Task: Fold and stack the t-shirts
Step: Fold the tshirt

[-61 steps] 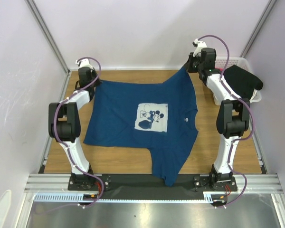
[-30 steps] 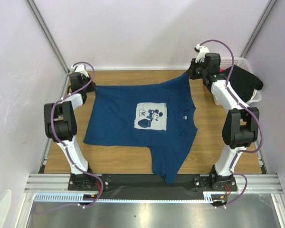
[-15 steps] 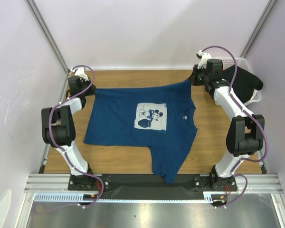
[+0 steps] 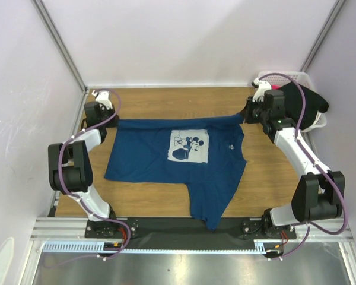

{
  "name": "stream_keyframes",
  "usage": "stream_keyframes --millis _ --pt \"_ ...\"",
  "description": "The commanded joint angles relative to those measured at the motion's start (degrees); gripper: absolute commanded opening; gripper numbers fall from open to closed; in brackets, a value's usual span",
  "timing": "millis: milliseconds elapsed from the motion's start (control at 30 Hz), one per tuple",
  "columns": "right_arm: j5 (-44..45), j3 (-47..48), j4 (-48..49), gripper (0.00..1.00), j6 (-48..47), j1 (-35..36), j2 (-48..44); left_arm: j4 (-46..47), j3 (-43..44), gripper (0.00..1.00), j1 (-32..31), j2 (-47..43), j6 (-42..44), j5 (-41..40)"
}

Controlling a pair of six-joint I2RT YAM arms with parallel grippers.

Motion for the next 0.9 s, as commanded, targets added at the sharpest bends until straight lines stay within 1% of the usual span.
stream_keyframes --millis 0,233,533,867 --pt "0.2 -3.1 -1.4 0.00 1.6 0.3 -3.3 -1.8 -0.7 0.00 0.4 -4.4 5.0 1.6" --pt "0.2 -8.6 -4.0 0.00 2.2 1.6 -6.0 -6.5 -2.7 0.00 0.4 -7.3 9.5 1.5" --pt "0.7 -9.3 -6.0 0.00 2.1 3.2 -4.5 -9.1 -7.4 0.00 0.4 -10.8 11.0 0.4" --pt "1.0 -9.2 -8.3 0.00 2.2 3.9 -3.5 -12.1 -7.2 0.00 0.4 -10.7 11.9 1.1"
